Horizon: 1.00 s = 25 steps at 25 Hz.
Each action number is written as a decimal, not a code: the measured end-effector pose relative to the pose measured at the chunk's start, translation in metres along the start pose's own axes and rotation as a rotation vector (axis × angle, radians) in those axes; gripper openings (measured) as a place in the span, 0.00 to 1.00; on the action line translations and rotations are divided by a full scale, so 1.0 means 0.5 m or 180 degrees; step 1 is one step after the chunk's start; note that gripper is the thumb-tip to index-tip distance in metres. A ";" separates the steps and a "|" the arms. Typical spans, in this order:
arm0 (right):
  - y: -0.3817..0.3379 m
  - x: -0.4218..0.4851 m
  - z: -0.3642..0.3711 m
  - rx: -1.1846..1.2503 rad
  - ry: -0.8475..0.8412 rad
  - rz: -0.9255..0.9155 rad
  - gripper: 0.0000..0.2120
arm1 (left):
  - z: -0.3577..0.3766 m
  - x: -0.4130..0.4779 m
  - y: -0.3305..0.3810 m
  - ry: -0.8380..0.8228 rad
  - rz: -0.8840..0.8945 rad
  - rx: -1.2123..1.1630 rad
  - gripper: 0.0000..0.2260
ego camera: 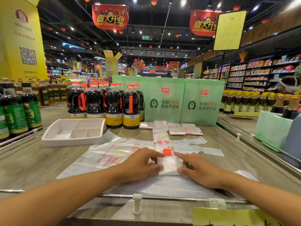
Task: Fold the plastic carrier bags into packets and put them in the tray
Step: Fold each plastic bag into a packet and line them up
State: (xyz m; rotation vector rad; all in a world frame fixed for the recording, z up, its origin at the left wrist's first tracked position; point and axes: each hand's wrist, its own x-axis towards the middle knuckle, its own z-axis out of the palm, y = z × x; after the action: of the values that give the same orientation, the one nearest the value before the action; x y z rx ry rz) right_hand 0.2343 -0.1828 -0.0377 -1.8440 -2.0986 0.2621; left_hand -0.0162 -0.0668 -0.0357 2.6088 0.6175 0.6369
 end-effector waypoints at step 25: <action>-0.001 -0.002 -0.029 -0.0396 -0.0651 -0.0164 0.34 | -0.015 0.006 -0.032 -0.0941 0.0091 0.1019 0.33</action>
State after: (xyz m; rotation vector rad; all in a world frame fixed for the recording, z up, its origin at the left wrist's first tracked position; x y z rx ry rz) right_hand 0.2394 -0.1850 -0.0240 -1.9007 -2.3449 0.3268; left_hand -0.0229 -0.0500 -0.0359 2.9329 0.6306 0.1597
